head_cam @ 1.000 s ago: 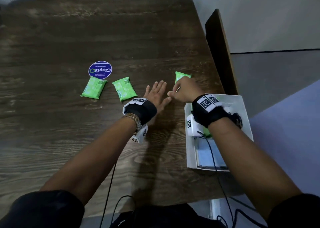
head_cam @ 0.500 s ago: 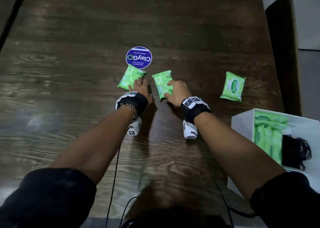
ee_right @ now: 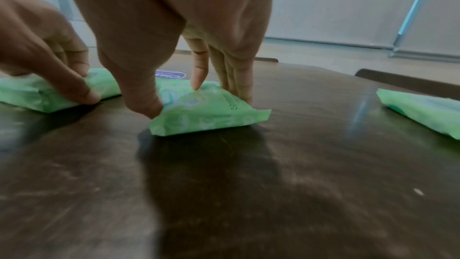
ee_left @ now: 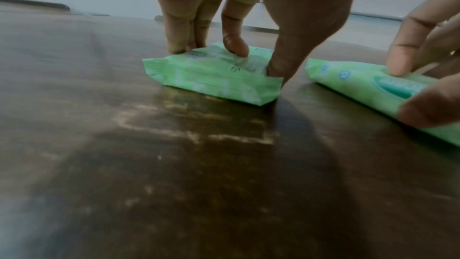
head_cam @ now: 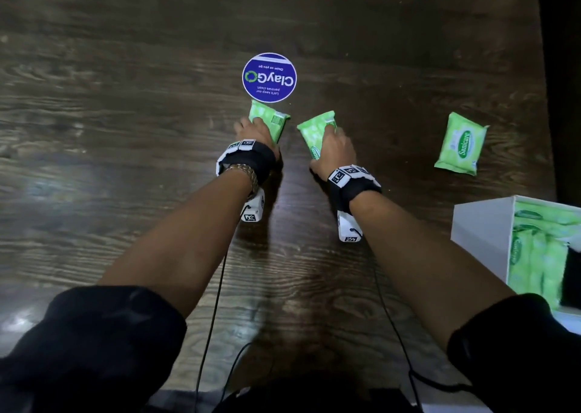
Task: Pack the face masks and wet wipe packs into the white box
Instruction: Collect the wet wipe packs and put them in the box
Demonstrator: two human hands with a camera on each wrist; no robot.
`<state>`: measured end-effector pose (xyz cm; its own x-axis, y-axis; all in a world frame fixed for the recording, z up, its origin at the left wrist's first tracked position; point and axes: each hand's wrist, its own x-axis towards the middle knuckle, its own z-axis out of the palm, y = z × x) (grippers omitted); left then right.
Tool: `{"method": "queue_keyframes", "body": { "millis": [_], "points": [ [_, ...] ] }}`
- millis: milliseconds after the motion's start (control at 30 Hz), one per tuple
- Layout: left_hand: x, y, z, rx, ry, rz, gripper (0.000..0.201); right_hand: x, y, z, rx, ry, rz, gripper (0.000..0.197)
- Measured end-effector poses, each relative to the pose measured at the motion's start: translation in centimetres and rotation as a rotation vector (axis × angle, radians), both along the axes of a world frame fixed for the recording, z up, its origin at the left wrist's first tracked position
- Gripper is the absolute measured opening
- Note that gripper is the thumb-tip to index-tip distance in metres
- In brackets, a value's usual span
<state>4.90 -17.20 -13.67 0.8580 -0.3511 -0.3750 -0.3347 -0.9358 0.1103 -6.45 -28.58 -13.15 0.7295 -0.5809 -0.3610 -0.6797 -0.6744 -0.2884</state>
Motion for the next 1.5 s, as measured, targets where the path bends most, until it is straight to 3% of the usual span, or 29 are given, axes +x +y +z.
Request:
{"method": "queue_keyframes", "body": {
  "millis": [67,200,300,367,500,600,733,867,967,1067,1167,1367,1500],
  "points": [
    [-1.1,0.3,0.2,0.017,0.060,0.016,0.068,-1.2,0.0,-0.1,0.066,-0.047,-0.035,0.078],
    [-4.1,0.9,0.1,-0.154,0.224,0.105,0.064,-4.6,-0.2,0.5,0.293,-0.180,-0.264,0.064],
    [-6.9,0.9,1.0,-0.440,0.444,0.345,0.042,-7.0,-0.1,1.4,0.493,-0.308,-0.519,0.051],
    [-9.0,0.2,2.1,-0.661,0.579,0.455,0.038,-8.3,-0.3,2.4,0.625,-0.404,-0.593,0.048],
    [-13.8,-1.5,5.1,-0.901,0.667,0.423,0.049,-11.2,-1.6,4.6,0.816,-0.496,-0.588,0.046],
    [-16.7,-3.7,6.4,-1.010,0.681,0.387,0.053,-14.4,-3.6,7.8,0.767,-0.563,-0.537,0.034],
    [-21.6,-7.7,12.1,-1.109,0.660,0.232,0.017,-19.8,-6.8,13.9,0.502,-0.614,-0.508,0.055],
    [-27.7,-12.5,17.0,-1.194,0.690,-0.013,0.023,-26.0,-11.4,19.0,0.293,-0.658,-0.574,0.032],
    [-32.0,-15.7,18.1,-1.109,0.655,-0.272,0.027,-31.5,-15.3,21.0,0.135,-0.588,-0.611,0.037],
    [-35.9,-17.8,18.0,-0.874,0.488,-0.603,0.018,-36.9,-18.2,20.9,0.065,-0.518,-0.646,0.037],
    [-39.7,-19.2,16.8,-0.651,0.354,-0.845,0.024,-41.2,-19.5,20.0,0.059,-0.430,-0.667,0.031],
    [-43.5,-20.8,12.7,-0.216,0.214,-1.063,0.032,-43.5,-19.0,16.1,0.163,-0.291,-0.698,0.041],
    [-42.5,-21.4,10.9,-0.115,0.062,-1.112,0.036,-43.1,-18.2,14.2,0.186,-0.176,-0.645,0.041]
  ]
}}
